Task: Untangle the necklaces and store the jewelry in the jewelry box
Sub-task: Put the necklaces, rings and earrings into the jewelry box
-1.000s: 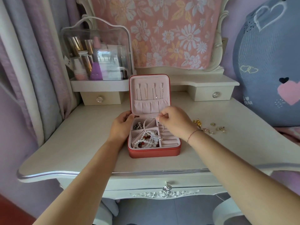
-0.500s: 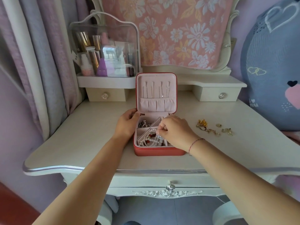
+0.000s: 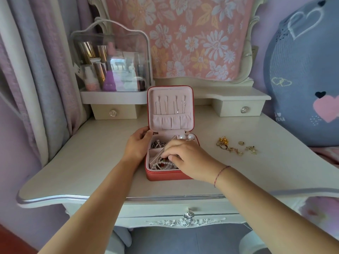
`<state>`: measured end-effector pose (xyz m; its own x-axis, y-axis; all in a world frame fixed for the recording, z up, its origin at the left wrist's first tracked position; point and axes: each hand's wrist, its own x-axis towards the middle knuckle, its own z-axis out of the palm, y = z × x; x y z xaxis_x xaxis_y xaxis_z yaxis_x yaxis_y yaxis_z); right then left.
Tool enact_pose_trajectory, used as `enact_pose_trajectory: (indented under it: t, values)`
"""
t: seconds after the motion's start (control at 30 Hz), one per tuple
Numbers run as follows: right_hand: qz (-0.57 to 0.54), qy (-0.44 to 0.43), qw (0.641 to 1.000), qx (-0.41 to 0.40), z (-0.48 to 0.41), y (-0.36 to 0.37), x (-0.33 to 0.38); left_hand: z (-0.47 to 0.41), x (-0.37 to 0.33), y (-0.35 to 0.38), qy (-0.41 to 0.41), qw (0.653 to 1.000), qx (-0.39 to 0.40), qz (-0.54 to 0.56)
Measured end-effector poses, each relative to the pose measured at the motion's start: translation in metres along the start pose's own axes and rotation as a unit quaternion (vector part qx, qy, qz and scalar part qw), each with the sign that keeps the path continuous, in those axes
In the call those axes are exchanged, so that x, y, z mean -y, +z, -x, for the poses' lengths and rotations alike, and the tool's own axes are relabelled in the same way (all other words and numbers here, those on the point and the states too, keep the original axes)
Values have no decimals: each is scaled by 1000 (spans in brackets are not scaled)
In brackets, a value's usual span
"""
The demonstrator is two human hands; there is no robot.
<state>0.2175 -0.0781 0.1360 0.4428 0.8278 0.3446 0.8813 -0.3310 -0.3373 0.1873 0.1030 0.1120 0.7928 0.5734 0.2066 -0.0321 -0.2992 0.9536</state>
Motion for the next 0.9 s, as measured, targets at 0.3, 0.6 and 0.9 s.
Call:
enact_pose_trajectory:
  t: [0.3, 0.6, 0.9]
  values:
    - [-101, 144, 976, -126, 19, -34, -45, 2, -2, 1, -14, 1000, -8, 19]
    - [-110, 350, 916, -160, 37, -60, -139, -1, 2, 0, -24, 1000, -11, 11]
    - [-108, 344, 922, -142, 26, -52, -133, 0, 2, -1, -27, 999, -6, 25]
